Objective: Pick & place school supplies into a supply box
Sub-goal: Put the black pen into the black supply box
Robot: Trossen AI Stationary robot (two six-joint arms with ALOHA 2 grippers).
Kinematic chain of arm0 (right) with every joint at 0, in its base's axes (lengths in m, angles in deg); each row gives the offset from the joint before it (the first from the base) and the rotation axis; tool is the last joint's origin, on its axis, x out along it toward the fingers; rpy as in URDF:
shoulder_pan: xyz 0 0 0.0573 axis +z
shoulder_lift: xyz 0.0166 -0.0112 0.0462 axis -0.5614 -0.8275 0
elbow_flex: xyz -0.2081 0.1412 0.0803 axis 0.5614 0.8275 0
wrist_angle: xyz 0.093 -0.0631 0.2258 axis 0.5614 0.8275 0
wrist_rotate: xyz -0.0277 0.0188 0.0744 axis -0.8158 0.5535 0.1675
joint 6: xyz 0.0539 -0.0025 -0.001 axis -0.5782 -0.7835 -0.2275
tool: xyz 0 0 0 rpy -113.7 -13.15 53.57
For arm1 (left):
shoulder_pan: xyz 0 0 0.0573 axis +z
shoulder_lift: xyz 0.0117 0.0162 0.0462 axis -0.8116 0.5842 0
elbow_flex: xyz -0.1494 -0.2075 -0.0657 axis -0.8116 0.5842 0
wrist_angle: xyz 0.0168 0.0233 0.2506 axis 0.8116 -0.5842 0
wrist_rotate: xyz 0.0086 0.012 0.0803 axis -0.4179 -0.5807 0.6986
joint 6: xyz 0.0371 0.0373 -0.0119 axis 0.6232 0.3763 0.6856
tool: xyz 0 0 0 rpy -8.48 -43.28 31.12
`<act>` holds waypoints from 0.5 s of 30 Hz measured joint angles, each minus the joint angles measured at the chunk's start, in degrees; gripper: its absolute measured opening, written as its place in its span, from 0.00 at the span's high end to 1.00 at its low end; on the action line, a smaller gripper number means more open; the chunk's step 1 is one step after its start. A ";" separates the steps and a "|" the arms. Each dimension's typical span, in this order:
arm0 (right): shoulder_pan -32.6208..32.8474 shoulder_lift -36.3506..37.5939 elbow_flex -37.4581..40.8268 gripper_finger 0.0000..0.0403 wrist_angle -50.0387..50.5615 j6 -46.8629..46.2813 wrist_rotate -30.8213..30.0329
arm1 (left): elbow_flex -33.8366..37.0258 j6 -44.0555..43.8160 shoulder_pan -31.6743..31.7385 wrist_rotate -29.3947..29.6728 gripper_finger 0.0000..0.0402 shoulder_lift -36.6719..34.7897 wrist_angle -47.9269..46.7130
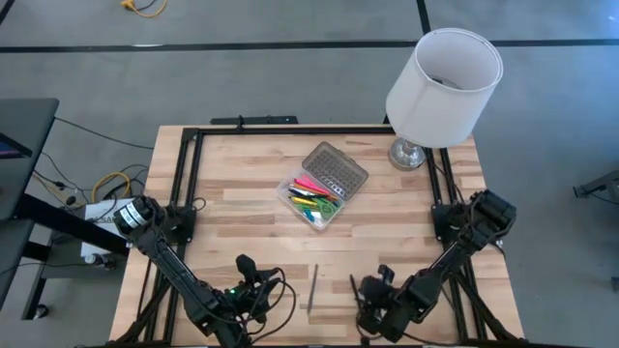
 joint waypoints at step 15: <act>-1.34 -0.16 -0.02 0.74 2.64 -8.85 0.30 | 1.65 -0.37 0.13 -0.44 0.72 0.02 0.22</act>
